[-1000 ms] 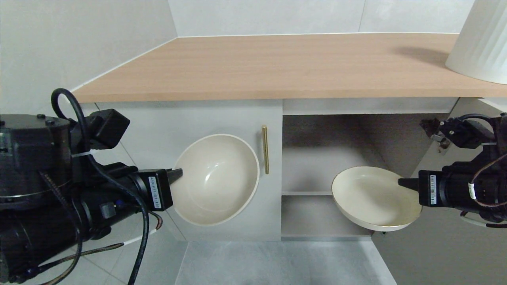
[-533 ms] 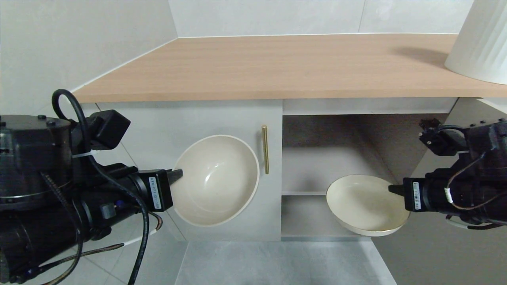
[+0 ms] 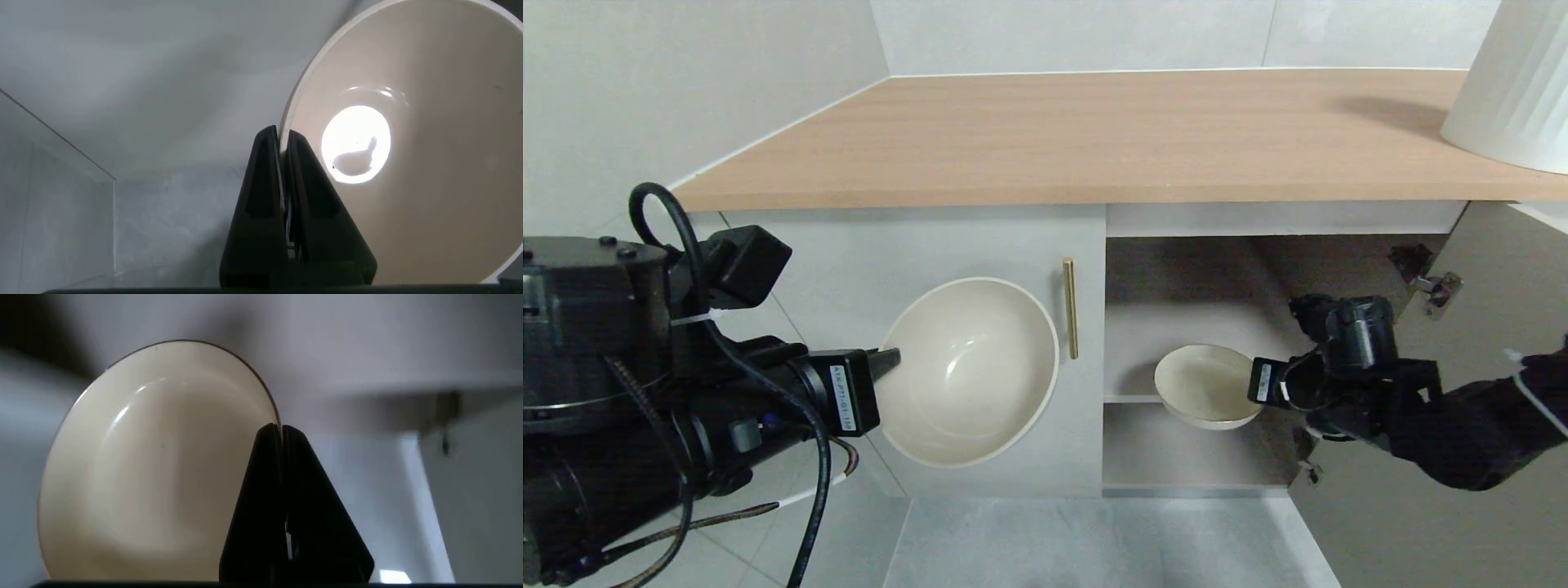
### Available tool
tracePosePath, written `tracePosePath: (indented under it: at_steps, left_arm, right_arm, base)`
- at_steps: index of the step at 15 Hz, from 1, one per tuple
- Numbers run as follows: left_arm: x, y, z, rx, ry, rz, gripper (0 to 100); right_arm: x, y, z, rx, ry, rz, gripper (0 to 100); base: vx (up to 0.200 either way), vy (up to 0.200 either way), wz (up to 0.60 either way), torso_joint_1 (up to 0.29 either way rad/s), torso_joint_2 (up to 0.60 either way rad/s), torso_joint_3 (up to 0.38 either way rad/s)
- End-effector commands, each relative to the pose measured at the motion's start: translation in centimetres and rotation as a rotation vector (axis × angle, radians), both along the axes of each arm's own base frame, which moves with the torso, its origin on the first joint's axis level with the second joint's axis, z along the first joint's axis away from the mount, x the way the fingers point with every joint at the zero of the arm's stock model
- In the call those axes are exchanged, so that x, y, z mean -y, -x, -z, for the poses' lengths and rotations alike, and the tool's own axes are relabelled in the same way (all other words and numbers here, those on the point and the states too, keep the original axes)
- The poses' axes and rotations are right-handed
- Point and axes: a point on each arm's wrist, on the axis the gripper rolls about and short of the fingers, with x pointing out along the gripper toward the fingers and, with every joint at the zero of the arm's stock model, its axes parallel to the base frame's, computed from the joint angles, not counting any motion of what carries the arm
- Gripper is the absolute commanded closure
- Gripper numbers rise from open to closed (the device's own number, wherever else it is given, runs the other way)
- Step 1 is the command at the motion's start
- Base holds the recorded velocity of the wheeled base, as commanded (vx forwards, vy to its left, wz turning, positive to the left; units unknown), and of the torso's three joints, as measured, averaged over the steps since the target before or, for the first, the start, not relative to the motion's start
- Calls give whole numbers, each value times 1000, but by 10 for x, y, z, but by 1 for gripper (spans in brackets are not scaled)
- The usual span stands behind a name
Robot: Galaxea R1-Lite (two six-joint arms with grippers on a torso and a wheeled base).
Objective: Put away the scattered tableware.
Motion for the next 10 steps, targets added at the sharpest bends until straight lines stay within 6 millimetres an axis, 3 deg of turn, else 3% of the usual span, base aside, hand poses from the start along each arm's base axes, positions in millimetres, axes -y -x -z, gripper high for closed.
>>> tracePosePath:
  at_steps: [1,10]
  left_arm:
    - [1,-1,2,-8,-5,2,100]
    - [3,-4,6,-24,-12,2,100]
  right_arm:
    - [-3,-30,60,-48,49,86,100]
    - [-1,-75,65,43,31,240,100]
  base:
    - [0,0,0,0,0,0]
    - [0,0,0,0,0,0]
